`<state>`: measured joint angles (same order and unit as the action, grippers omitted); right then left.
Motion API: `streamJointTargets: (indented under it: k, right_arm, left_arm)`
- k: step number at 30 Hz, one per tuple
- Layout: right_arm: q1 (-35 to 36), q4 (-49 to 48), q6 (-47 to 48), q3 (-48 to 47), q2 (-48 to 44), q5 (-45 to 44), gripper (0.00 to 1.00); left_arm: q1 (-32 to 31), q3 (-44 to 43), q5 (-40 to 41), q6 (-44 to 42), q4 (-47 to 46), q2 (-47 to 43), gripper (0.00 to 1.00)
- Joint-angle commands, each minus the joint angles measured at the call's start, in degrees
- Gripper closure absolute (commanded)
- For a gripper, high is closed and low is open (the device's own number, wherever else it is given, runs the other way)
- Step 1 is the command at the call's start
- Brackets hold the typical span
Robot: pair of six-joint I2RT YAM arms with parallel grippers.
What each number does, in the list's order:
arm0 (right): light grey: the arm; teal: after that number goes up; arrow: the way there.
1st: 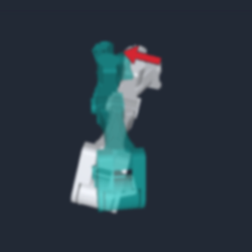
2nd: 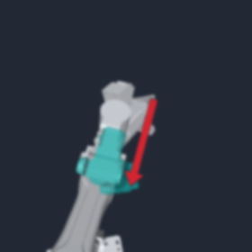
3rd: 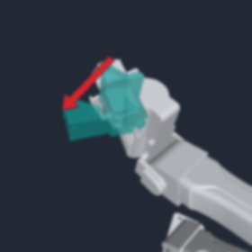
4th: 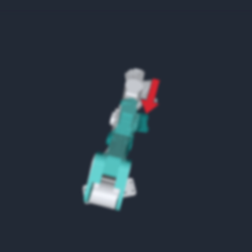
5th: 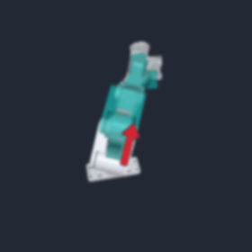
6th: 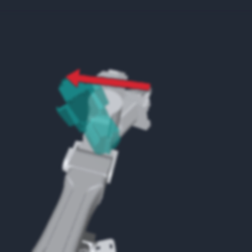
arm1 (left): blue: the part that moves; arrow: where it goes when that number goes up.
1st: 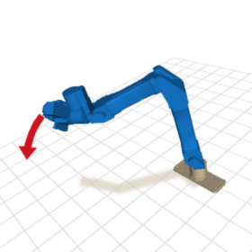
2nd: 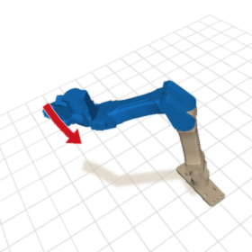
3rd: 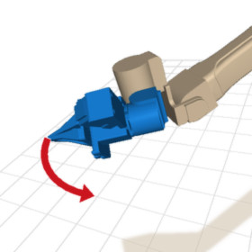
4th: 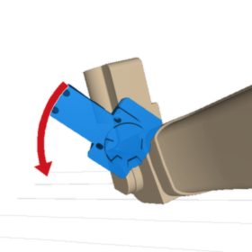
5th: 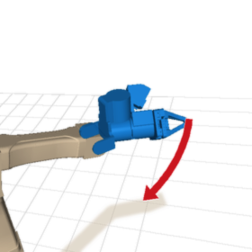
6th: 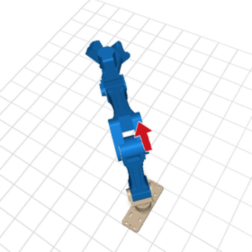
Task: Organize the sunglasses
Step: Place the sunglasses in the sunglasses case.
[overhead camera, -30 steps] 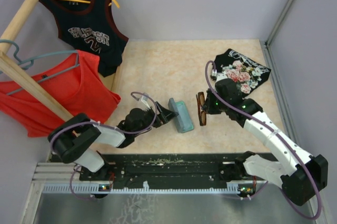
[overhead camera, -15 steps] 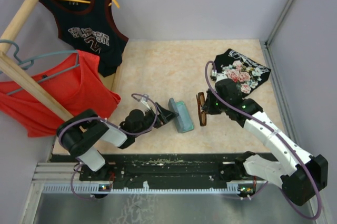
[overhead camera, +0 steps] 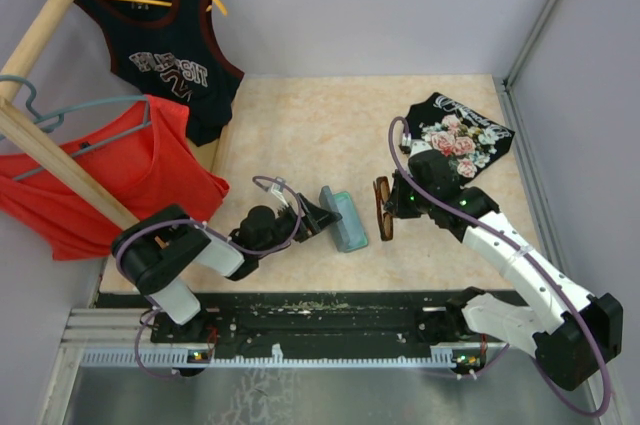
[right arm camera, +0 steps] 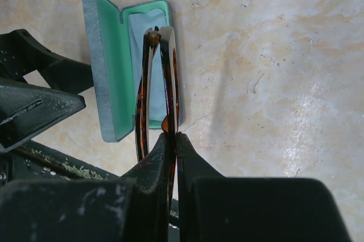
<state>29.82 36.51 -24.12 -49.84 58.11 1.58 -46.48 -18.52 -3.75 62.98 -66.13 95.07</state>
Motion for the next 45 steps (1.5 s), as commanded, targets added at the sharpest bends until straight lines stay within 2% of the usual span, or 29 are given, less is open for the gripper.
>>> streamJointTargets:
  k: [1,16,24,45]
  right_arm:
    - [-0.47,-1.27,0.65,-2.01,-1.86,-0.49,1.00]
    - [-0.47,-0.74,0.82,-2.86,-2.03,-0.61,1.00]
    - [-0.47,-0.64,0.88,-2.93,-2.03,-0.71,1.00]
    - [-0.47,0.36,1.12,-2.66,-3.00,-1.55,1.00]
  left_arm:
    - [0.42,-1.17,-1.35,-0.64,-2.37,0.78,0.02]
    - [0.80,-0.42,-1.81,1.24,-8.27,4.70,0.02]
    - [1.14,-0.90,-2.95,3.28,-13.94,9.55,0.04]
    - [1.64,-3.90,-3.84,5.86,-18.18,15.18,0.06]
